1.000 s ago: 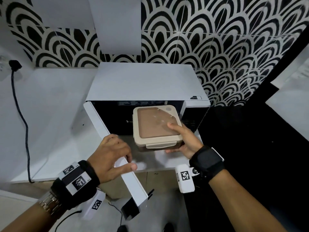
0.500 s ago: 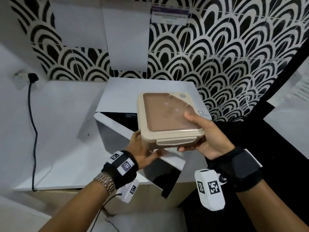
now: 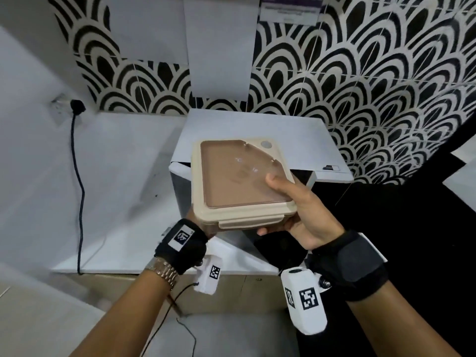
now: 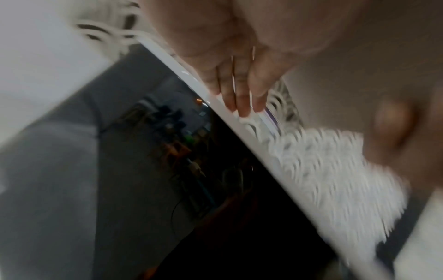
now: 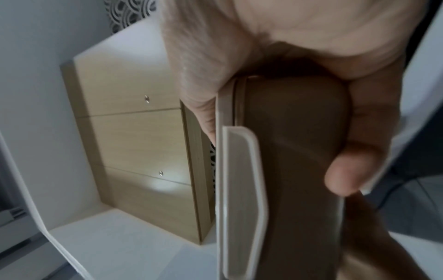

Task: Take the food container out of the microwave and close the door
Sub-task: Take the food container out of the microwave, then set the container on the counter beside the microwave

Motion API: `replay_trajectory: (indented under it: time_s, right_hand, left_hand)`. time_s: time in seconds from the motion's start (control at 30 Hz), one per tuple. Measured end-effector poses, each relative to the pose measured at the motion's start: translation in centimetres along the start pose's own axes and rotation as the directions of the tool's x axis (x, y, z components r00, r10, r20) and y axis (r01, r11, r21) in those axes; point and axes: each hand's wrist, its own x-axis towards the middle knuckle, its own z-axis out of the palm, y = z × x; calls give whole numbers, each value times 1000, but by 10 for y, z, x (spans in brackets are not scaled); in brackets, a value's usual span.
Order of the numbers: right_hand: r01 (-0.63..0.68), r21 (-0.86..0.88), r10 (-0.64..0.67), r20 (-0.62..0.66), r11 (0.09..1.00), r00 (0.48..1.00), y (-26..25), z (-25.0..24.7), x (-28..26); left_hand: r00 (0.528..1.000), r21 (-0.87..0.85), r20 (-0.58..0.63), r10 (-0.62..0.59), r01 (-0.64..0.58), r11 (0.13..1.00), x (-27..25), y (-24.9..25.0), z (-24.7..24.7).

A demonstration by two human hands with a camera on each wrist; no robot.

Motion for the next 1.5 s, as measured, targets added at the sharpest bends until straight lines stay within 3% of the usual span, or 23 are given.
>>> replay_trajectory:
  time_s: [0.03,0.1,0.17,0.2,0.27,0.37,0.43,0.53,0.73,0.87,1.0,1.13,1.27,1.5]
  right_hand:
    - [0,9,0,7,1000,1000,5,8,4]
    - [-8,29,8,18,1000,1000,18,24,14]
    - [-27,67,24,36,997,999,31,40,26]
    - [-38,79,34,45,996,998,38,48,33]
    - [-62,75,58,62,995,996,52,63,48]
    - [-80,5,79,96,997,992,70,87,69]
    - [-51,-67,60,132,996,989,85,103,83]
    - [-50,-135,72,162,990,984,112,124,103]
    - [-131,-187,144,58,974,988,183,146,156]
    - [-173,-262,163,-59,949,985,237,151,186]
    - [-223,-335,179,-158,916,971,276,154,211]
    - [-264,-325,196,-228,908,954,293,153,232]
    - [-213,-343,128,-255,915,958,288,158,247]
    - [-201,-367,126,-219,908,968,292,157,254]
  left_hand:
    - [997,-75,-74,34,-39,996,5,-3,-22]
    - [965,-43,-240,104,-118,992,11,-10,-64]
    - [942,-66,-285,178,-204,977,7,-7,-104]
    - [943,-63,-264,205,-229,971,0,-2,-122]
    - [988,-142,-86,132,-143,979,-5,3,-157]
    - [990,21,99,97,-99,995,-19,6,-182]
    - [986,89,69,152,-158,983,-20,-1,-195]
    - [976,68,-99,192,-186,980,-13,-17,-227]
    - [954,39,-297,33,-23,999,11,-59,-289]
    - [885,8,-448,-127,146,989,29,-93,-320]
    - [832,22,-519,-195,241,970,44,-112,-333]
    - [798,32,-573,-184,247,969,56,-120,-339]
    - [788,107,-594,-164,280,954,64,-124,-347]
    - [780,375,-619,-91,396,838,71,-125,-346]
